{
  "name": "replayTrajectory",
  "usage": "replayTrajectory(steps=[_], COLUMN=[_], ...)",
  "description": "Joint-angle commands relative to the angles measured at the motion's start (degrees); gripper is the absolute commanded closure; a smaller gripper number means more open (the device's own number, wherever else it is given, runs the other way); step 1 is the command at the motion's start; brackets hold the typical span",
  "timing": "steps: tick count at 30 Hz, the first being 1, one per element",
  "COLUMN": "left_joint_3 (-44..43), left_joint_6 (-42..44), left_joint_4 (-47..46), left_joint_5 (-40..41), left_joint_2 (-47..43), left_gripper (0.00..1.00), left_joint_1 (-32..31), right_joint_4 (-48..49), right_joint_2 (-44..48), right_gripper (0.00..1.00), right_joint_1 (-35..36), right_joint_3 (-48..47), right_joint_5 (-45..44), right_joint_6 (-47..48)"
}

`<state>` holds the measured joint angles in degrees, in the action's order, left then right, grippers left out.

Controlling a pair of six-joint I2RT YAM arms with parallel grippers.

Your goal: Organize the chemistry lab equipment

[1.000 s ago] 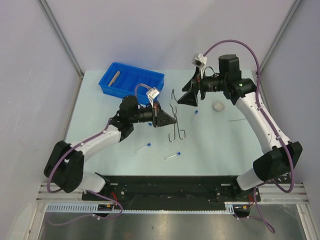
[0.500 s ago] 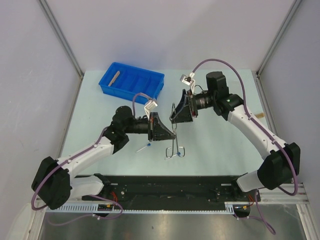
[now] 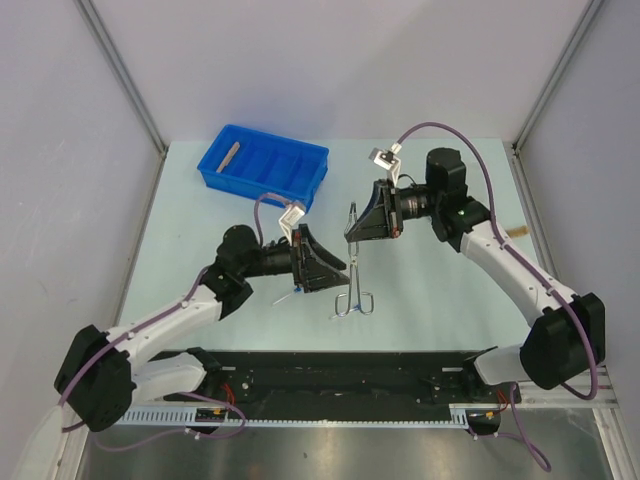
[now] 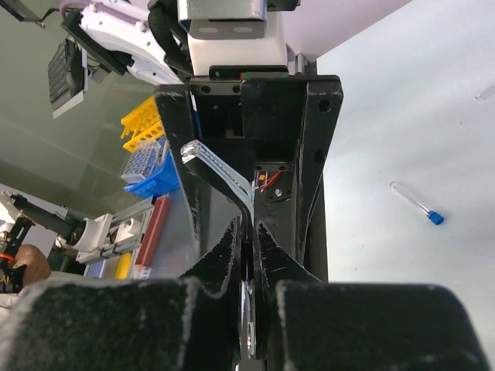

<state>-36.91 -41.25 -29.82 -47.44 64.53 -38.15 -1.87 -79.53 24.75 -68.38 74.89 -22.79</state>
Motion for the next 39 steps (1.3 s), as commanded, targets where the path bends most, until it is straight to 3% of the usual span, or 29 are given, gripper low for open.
replayTrajectory(steps=[1,7,12,17,24,33,34,37,39], left_joint_3=[4.82,10.53,12.12,14.57,15.55,14.06,13.97,13.26,13.00], left_joint_6=[-1.72,-2.87,-0.23,-2.34,-3.22,-4.54,-4.62,-4.54,-4.54], left_joint_4=[-7.34,-14.10,-18.16,-28.26,-33.10,-36.01,-36.09,-35.57,-32.86], left_joint_5=[5.42,9.02,18.41,24.75,30.91,31.63,31.10,28.55,26.80], left_joint_2=[-5.20,-6.52,-5.91,-3.10,1.29,4.90,5.07,5.25,4.12], left_gripper=[0.25,0.22,0.21,0.21,0.27,0.56,0.71,1.00,1.00], left_joint_1=[-0.43,-1.75,-7.63,-11.32,-14.41,-15.55,-15.55,-15.46,-15.11], right_joint_4=[9.68,15.75,20.41,22.69,25.07,25.95,25.95,25.86,25.43], right_joint_2=[4.29,6.14,6.40,7.02,7.63,7.90,7.98,7.81,8.07], right_gripper=[1.00,1.00,1.00,1.00,1.00,1.00,1.00,1.00,0.98], right_joint_1=[-2.08,-3.57,-4.45,-5.68,-6.56,-6.82,-6.91,-7.09,-7.17], right_joint_3=[1.75,5.80,8.08,9.23,10.46,11.07,11.16,11.43,11.51], right_joint_5=[0.52,-1.24,-2.29,-3.00,-3.35,-3.35,-3.44,-3.53,-3.53], right_joint_6=[-7.52,-11.75,-15.71,-17.46,-19.58,-20.10,-20.02,-19.75,-18.79])
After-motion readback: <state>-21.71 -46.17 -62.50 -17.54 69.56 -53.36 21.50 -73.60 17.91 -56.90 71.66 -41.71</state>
